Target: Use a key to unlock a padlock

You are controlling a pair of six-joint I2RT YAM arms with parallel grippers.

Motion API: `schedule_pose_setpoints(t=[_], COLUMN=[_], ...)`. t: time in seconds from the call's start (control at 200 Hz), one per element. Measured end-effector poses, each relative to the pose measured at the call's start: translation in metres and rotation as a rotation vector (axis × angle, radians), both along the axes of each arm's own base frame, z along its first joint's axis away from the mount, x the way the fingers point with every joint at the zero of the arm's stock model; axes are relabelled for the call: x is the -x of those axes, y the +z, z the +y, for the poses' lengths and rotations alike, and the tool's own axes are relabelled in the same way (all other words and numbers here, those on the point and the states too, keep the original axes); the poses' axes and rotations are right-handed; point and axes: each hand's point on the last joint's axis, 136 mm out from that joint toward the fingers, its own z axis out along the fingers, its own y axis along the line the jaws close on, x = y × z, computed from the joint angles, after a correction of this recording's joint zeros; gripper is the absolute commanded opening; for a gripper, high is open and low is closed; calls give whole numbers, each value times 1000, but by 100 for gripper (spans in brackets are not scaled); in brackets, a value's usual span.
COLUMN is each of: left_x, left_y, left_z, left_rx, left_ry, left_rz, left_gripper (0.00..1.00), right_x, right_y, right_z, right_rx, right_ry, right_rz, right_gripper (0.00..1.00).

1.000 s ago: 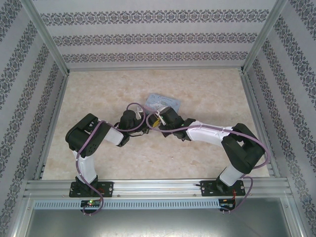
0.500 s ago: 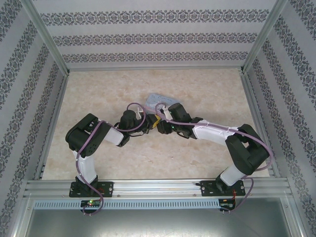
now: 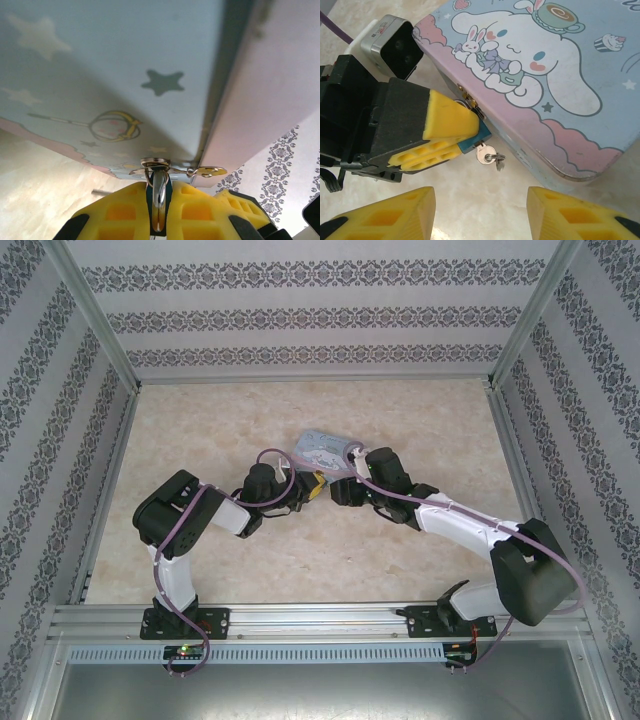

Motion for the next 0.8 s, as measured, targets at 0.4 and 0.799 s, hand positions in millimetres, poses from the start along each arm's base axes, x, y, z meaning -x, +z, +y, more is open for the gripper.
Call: schedule_pose_setpoints(t=[0.4, 0.799], left_x=[1, 1], left_y=[0, 0], left_z=[0, -1], left_rx=[0, 1], left_ry=[-3, -7], left_rz=[3, 3], left_gripper=[0, 0], right_x=[11, -1], right_y=[-19, -43], right_z=[22, 23], right_rx=[258, 595], right_ry=[111, 184], right_rz=[-92, -245], right_gripper=[46, 42])
